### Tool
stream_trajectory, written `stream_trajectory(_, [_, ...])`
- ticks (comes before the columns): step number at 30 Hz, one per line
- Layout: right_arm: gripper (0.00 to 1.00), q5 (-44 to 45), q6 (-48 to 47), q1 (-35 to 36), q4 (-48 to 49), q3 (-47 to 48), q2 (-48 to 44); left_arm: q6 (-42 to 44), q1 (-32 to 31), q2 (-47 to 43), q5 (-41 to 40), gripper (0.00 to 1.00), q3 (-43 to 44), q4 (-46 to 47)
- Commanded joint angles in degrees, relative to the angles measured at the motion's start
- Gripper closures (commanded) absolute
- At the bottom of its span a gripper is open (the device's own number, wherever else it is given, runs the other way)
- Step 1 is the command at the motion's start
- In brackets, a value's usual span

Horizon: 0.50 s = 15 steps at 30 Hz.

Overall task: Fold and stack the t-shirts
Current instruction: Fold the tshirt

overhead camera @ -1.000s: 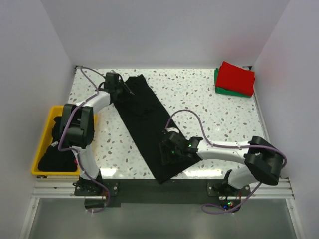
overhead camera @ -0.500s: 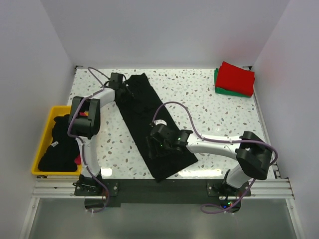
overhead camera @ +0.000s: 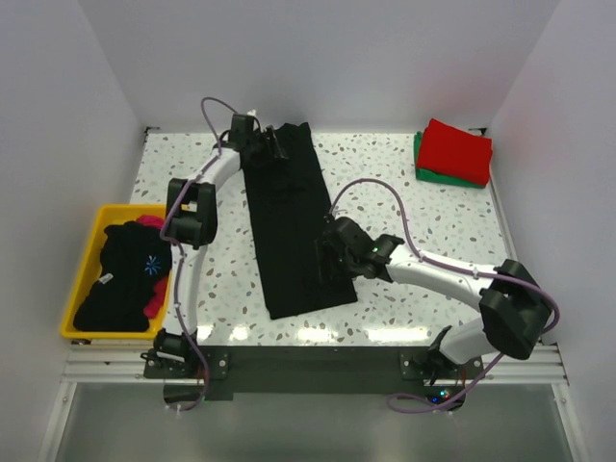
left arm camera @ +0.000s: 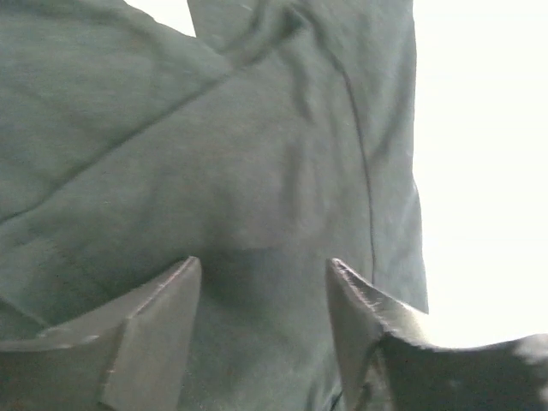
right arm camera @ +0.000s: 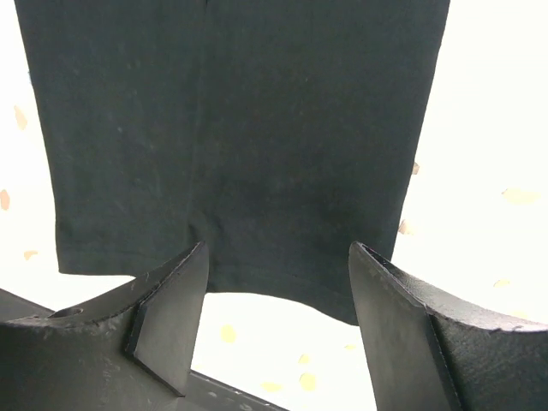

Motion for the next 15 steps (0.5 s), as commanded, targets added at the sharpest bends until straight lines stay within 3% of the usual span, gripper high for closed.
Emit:
stream_trajectory(1, [0.30,-1.06,-1.03,0.36,1.41,-1.52,0.73,4.60,-0.29,-1.01,5.86,0.30,-3.86,-3.39])
stream_trajectory(6, [0.32,-1.06,-0.68,0.36,2.90,-2.15,1.61,6.26,-0.03,-10.49,8.76,0.20,-7.32,3.03])
stream_trajectory(11, [0.33,-0.62,-0.50,0.45,2.74,-2.85,0.65,5.04,0.59,-18.50,9.74,0.19,-11.36,6.73])
stream_trajectory(15, [0.35,0.61,-0.42,0.45,1.68,-3.73,-1.19,1.19,0.68,-27.90,5.10,0.22,-17.33,6.73])
